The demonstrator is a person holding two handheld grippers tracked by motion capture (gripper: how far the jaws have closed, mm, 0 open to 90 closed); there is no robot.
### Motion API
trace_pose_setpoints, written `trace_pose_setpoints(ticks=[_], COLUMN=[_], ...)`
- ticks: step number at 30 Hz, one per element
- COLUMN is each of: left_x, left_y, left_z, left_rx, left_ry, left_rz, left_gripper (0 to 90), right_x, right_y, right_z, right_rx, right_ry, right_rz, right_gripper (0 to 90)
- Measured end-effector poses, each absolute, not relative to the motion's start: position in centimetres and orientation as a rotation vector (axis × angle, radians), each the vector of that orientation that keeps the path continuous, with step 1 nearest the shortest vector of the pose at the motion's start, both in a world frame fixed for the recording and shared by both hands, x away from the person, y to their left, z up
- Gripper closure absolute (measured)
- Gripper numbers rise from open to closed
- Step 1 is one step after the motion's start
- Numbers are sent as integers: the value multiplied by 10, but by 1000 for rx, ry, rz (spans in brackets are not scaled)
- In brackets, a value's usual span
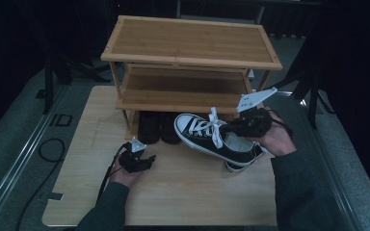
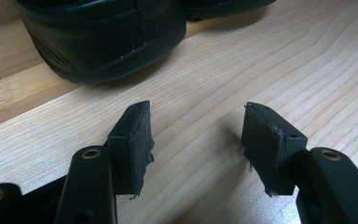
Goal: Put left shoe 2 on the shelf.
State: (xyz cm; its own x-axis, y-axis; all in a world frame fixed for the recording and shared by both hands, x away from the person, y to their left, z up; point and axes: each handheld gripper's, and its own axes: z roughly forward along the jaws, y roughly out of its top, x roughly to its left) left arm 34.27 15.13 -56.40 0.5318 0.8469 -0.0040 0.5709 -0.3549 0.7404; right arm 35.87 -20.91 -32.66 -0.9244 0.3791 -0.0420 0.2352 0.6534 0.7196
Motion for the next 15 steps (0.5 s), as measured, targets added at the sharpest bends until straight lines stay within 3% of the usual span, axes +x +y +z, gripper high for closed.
trace_pose_setpoints(ticks=[15], left_x=[343], left_y=[151], left_z=[-564], left_rx=[2066], left_ry=[1144], left_rz=[501], left_gripper=[428], right_x=[378], right_y=[-202], right_z=[-306], right_rx=[556], right_ry=[2578], right_rz=[1227], right_gripper=[879])
